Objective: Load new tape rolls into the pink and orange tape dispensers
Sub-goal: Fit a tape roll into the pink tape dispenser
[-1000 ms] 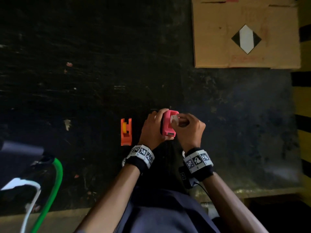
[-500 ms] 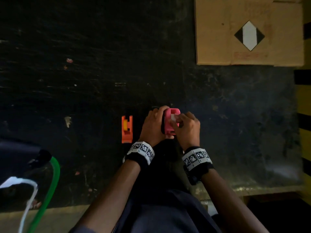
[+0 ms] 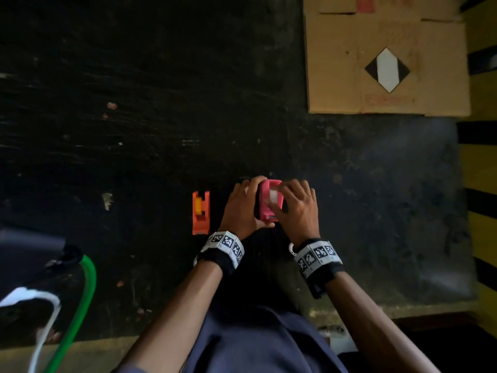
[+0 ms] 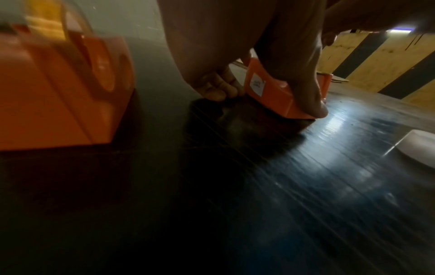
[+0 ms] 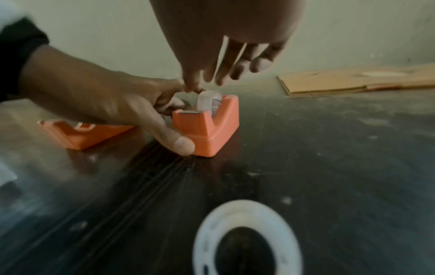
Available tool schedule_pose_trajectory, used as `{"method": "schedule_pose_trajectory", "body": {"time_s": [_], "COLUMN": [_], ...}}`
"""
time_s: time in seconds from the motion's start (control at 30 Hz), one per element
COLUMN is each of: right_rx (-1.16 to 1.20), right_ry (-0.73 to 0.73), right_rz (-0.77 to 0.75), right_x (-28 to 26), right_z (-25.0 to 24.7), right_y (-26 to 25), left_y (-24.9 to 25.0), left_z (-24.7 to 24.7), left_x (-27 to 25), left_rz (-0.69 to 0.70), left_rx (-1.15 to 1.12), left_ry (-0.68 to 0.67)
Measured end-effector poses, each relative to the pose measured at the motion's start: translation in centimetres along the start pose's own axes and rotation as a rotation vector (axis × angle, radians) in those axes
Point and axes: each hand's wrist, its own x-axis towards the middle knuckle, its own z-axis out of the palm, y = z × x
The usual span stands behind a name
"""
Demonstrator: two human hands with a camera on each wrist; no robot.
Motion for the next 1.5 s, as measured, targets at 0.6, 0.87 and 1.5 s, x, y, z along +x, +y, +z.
{"method": "schedule_pose_trajectory", "body": {"time_s": [0.6,0.87,1.5], "right_rx": [-0.173,-0.226,-0.142], "right_ry": [-0.087,-0.207,-0.155], "right_rz": [-0.129,-0.101,-0.054], "right_x": [-0.2,1.6,0.3], "right_z": [-0.9,-1.8,-3.3], "right_y": [0.8,0.1,-0.2], "left_y": [-0.6,-0.7,-1.2], "left_z": [0.2,0.4,0.7], "left_x": [-0.1,0.0,-0.1], "left_rz": [0.041,0.067,0.117], "left_rx": [-0.019,-0.017,0.109], "left_ry": [0.019,0.044,0.038]}}
